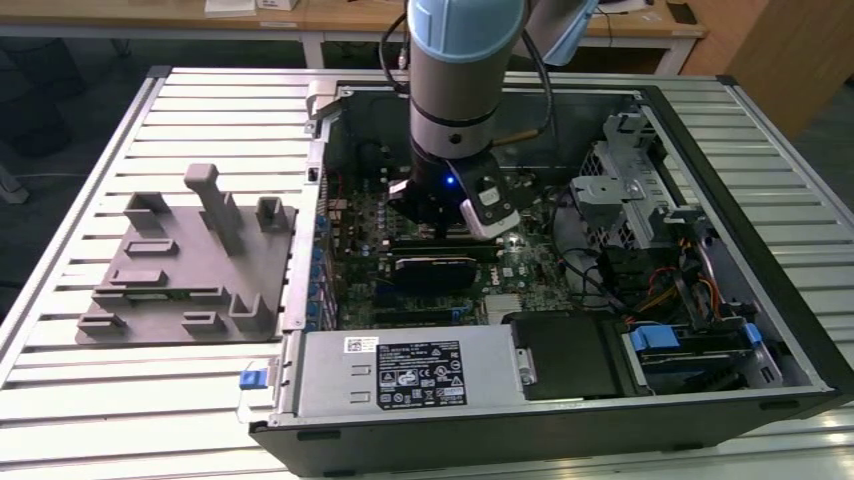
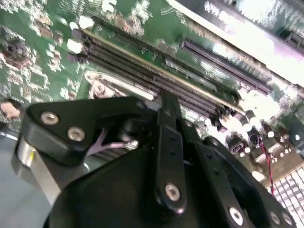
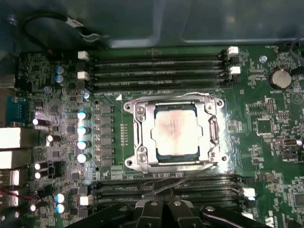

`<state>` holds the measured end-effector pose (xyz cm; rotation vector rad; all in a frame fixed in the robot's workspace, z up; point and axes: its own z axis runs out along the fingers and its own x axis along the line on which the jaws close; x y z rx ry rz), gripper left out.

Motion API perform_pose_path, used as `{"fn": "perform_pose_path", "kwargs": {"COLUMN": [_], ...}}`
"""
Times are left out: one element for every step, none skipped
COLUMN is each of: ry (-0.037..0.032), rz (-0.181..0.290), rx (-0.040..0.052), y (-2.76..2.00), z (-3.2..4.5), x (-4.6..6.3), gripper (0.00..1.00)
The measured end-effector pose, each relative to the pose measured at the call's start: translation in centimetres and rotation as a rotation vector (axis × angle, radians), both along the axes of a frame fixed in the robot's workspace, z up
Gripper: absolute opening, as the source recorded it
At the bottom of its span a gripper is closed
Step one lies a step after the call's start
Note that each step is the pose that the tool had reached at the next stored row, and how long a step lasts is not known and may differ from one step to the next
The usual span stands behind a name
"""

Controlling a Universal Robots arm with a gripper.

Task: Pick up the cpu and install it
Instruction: 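Install the second cpu locking lever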

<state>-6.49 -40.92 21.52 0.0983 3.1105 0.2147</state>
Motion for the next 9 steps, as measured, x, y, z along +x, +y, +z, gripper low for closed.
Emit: {"fn": "perform_pose_path", "kwargs": {"ry": [-0.0001,0.0000,0.0001,0.0000,0.0001,0.0000,0.0000,-0.0001,0.0000], "rz": [0.000,0.000,0.000,0.000,0.000,0.000,0.000,0.000,0.000], "rx": [0.0118,0.0234,0.0273,0.0278,0.0280,0.0280,0.0279,0.0267,0.0247], "y": [-0.01,-0.03,-0.03,-0.03,-0.03,-0.03,-0.03,-0.03,-0.05], "z": [-0.01,-0.01,0.00,-0.01,-0.01,-0.01,-0.01,-0.02,-0.01], "x": [-0.05,-0.09,-0.10,-0.10,-0.10,-0.09,-0.09,-0.09,-0.09], "gripper": [0.11,0.11,0.11,0.11,0.11,0.11,0.11,0.11,0.11]}}
